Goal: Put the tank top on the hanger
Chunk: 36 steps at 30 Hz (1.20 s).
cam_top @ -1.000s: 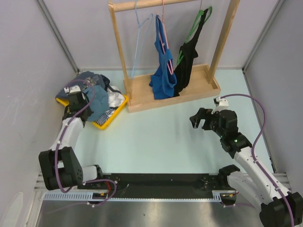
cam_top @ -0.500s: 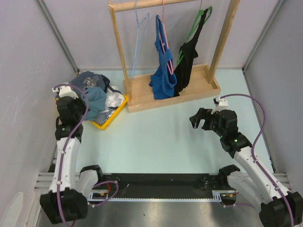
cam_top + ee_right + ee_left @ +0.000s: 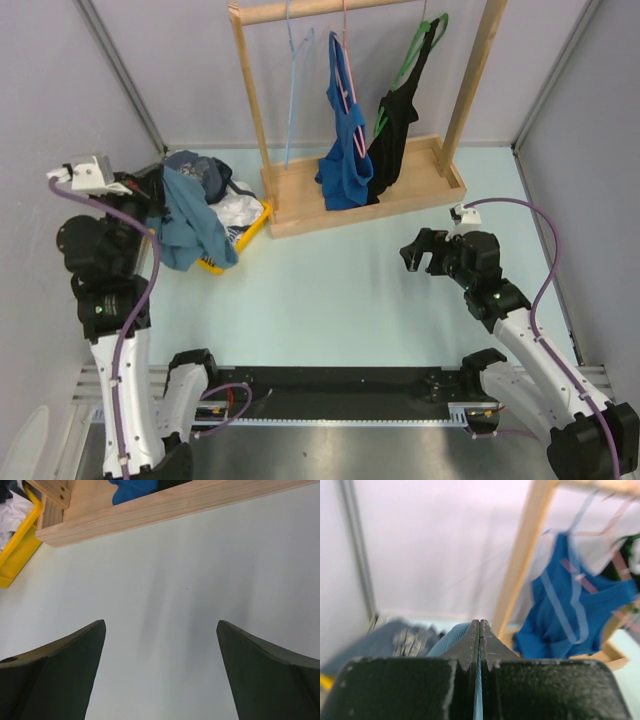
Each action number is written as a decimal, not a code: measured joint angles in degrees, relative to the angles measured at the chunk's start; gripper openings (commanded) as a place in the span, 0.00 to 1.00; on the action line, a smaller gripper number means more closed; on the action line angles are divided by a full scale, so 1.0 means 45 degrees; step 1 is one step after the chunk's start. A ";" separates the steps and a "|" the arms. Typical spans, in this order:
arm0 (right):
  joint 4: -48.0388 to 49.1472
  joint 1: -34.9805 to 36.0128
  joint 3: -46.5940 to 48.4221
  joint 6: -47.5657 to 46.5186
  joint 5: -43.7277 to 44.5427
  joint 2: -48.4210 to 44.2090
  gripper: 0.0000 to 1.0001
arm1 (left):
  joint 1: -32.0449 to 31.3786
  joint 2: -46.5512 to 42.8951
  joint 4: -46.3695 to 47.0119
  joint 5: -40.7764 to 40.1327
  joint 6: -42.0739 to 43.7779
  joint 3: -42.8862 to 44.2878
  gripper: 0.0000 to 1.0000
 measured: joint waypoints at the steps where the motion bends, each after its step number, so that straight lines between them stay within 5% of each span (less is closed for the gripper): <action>1: -0.0005 -0.0005 0.0000 0.0000 0.0005 0.0000 1.00 | 0.0000 -0.0058 0.0092 0.0350 0.0005 0.0379 0.00; 7: -0.0005 -0.0010 0.0000 0.0000 0.0000 0.0015 1.00 | -0.0272 -0.0321 0.0325 0.2322 0.0010 0.1637 0.00; 10: -0.0010 -0.0015 0.0000 0.0000 0.0000 0.0121 1.00 | -0.1496 -0.0199 0.0078 0.2448 0.0267 0.1846 0.00; 19: -0.0189 -0.0024 0.0175 0.0000 0.0005 0.0253 1.00 | -0.9510 0.1384 -0.1307 -0.1501 0.2108 0.2040 0.00; 26: -0.0330 -0.0029 0.0291 0.0005 0.0000 0.0384 1.00 | -1.0739 0.1384 -0.0879 -0.3070 0.1977 0.0393 0.02; 28: -0.0350 -0.0029 0.0296 0.0000 0.0000 0.0432 1.00 | -1.0739 0.1350 -0.0962 -0.4250 0.1681 -0.0695 0.19; 29: -0.0374 -0.0029 0.0296 0.0000 0.0000 0.0442 1.00 | -1.0720 0.1438 -0.1209 -0.5081 0.1418 -0.1239 0.63; 31: -0.0418 -0.0034 0.0296 -0.0015 -0.0010 0.0442 1.00 | -1.0418 0.1681 -0.1753 -0.6139 0.1127 -0.1831 0.99; 36: -0.0495 -0.0034 0.0301 -0.0049 -0.0233 0.0510 1.00 | -0.8752 0.2127 -0.3784 -0.7582 -0.0010 -0.3031 0.99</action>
